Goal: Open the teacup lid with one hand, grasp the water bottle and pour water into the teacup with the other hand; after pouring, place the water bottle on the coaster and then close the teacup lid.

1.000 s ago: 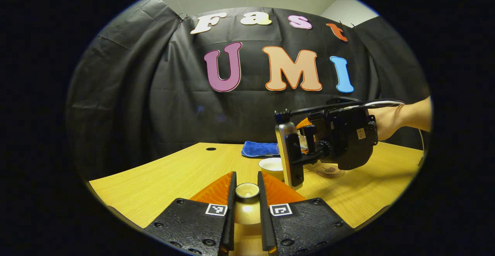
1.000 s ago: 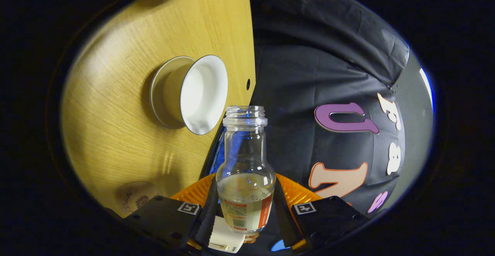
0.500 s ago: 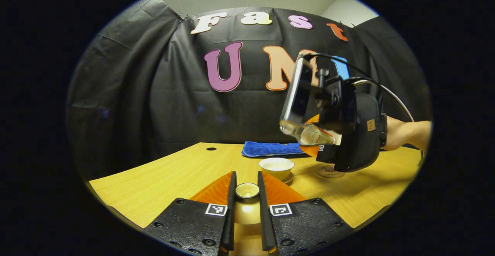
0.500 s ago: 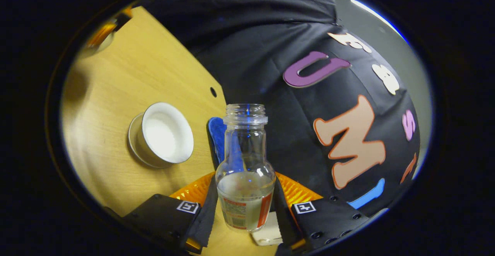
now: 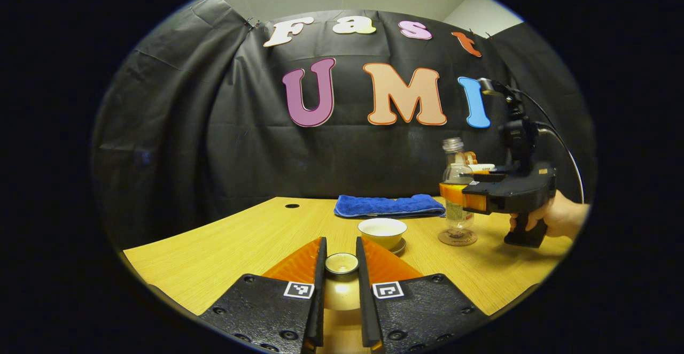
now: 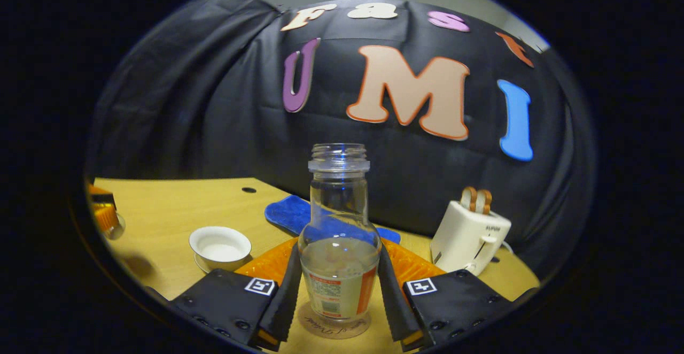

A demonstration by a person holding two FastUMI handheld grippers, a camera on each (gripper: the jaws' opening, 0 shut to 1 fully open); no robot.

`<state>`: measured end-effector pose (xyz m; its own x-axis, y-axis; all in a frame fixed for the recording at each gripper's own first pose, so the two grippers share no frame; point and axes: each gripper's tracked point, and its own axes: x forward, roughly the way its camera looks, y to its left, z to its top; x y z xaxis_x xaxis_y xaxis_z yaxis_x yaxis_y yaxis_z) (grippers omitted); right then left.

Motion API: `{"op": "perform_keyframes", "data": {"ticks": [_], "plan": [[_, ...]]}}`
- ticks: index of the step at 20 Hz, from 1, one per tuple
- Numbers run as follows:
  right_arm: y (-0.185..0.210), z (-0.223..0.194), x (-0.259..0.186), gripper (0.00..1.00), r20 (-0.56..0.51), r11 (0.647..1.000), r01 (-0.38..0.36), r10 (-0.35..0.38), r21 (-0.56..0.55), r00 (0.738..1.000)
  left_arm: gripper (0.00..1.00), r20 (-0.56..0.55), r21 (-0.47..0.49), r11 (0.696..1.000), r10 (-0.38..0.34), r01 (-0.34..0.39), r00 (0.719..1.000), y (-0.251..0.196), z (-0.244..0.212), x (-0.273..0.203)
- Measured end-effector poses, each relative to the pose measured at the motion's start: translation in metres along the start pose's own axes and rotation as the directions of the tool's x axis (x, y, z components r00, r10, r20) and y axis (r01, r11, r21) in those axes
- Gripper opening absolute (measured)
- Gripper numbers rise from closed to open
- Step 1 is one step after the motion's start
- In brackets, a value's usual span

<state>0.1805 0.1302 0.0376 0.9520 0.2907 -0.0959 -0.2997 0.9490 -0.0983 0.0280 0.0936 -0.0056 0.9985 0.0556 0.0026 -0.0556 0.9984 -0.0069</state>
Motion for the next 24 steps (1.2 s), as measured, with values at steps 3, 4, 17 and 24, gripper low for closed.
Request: {"op": "perform_keyframes", "data": {"ticks": [3,4,17,24], "plan": [[-0.016,-0.008,-0.004,0.73,0.028,0.995,0.039,-0.042,0.091,0.999,0.25,0.0,0.0,1.0,0.002,-0.002,1.0,0.0,0.001,-0.001],[-0.015,-0.015,-0.003,0.74,0.013,0.994,0.044,-0.045,0.103,0.999,0.25,0.0,0.001,1.0,0.002,-0.002,1.0,0.0,0.001,-0.001],[-0.02,-0.023,-0.001,0.73,0.044,0.989,0.07,-0.076,0.128,0.996,0.25,-0.001,0.0,1.0,0.005,-0.005,1.0,-0.001,0.002,-0.003],[-0.027,-0.024,-0.006,0.94,0.052,0.983,0.137,-0.144,0.122,0.988,0.25,-0.001,0.001,1.0,0.01,-0.01,1.0,0.001,0.001,-0.001]]}}
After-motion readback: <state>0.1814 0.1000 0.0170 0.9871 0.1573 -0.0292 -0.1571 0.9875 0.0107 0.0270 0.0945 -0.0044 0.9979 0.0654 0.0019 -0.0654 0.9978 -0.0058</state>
